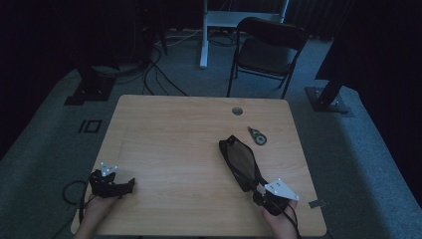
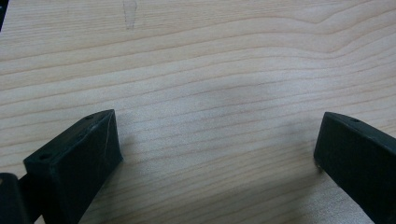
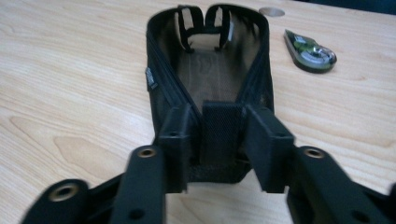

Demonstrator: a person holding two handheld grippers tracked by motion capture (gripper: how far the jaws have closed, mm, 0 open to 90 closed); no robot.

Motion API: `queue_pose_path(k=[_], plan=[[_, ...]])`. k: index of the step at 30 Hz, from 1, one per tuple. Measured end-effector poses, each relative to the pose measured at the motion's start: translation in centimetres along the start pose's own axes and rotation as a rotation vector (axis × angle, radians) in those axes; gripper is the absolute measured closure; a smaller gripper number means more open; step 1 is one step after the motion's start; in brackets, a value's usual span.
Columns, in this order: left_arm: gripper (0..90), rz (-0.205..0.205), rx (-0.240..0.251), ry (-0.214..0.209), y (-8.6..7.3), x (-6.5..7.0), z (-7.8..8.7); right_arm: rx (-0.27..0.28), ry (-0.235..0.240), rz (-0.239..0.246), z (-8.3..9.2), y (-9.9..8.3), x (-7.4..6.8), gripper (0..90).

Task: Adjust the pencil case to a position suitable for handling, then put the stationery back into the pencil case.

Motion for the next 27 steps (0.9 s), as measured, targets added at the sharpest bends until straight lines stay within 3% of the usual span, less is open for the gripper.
queue_pose_path(k=[10,21,27], plan=[[0.6,0.0,0.0,0.0,0.0,0.0,0.0,0.019,0.061,-0.008,0.0,1.3,0.3,38.3],[0.6,0.0,0.0,0.0,0.0,0.0,0.0,0.074,0.09,-0.043,0.4,3.9,1.8,30.3],[0.6,0.0,0.0,0.0,0.0,0.0,0.0,0.098,0.073,-0.044,0.3,4.9,3.1,29.3]])
Point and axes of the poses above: each handheld gripper's, and its own axes: z roughly backward along the jaws, y roughly out of its top, x roughly to its right, the point moved 4 cm from there along -z, roughly forward along the jaws, and after that the axes turned 6 degrees about x, right-handed, at the moved point
